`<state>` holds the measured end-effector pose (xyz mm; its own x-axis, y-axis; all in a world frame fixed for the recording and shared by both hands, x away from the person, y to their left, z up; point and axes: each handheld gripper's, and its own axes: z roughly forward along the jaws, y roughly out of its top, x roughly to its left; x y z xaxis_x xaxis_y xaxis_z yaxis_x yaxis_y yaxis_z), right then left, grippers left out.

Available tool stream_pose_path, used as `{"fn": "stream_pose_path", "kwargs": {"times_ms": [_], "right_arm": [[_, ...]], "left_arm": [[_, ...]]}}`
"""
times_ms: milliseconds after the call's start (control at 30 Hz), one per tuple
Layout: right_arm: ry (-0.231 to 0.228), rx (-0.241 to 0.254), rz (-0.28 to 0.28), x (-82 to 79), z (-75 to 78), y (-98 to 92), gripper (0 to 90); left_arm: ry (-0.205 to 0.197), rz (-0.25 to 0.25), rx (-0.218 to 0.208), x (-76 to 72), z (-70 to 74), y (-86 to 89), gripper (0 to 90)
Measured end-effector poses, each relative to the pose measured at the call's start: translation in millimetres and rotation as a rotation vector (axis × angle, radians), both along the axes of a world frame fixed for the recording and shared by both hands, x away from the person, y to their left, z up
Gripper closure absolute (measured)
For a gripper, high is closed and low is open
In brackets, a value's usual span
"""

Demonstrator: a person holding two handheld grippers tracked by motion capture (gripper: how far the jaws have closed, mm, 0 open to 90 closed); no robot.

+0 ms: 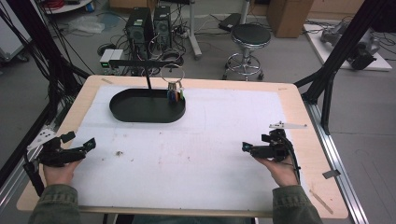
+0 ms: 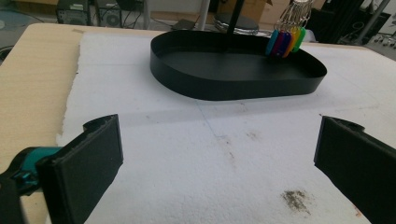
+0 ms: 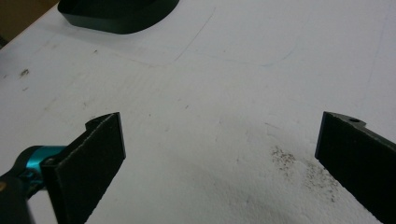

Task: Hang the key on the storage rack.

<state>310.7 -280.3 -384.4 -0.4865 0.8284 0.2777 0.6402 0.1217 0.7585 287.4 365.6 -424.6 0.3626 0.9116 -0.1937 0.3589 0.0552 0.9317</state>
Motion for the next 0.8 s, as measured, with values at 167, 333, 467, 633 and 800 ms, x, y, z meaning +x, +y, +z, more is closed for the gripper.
{"fn": "stream_pose_path", "kwargs": {"times_ms": [167,333,467,633,800], "right_arm": [[-0.008,0.023,-0.031,-8.3,-6.6,-4.6,0.6],[-0.078,0.019,-0.086,-19.4,-16.1,-10.1,0.5],[-0.132,-0.017,-0.138,-25.6,-21.1,-9.5,0.5],[-0.2,-0.062,-0.185,-30.6,-24.6,-6.2,0.5],[-0.298,-0.143,-0.235,-38.0,-21.0,1.9,0.5]], "left_arm": [[0.001,0.0,-0.001,-0.5,0.2,0.3,1.7],[0.002,-0.002,0.001,-0.4,0.1,0.0,1.7],[0.002,-0.002,0.0,-0.4,0.1,0.0,1.7],[0.003,-0.004,0.002,-0.5,0.2,-0.5,1.7],[0.001,-0.005,0.003,0.0,-0.1,-1.0,1.7]]}}
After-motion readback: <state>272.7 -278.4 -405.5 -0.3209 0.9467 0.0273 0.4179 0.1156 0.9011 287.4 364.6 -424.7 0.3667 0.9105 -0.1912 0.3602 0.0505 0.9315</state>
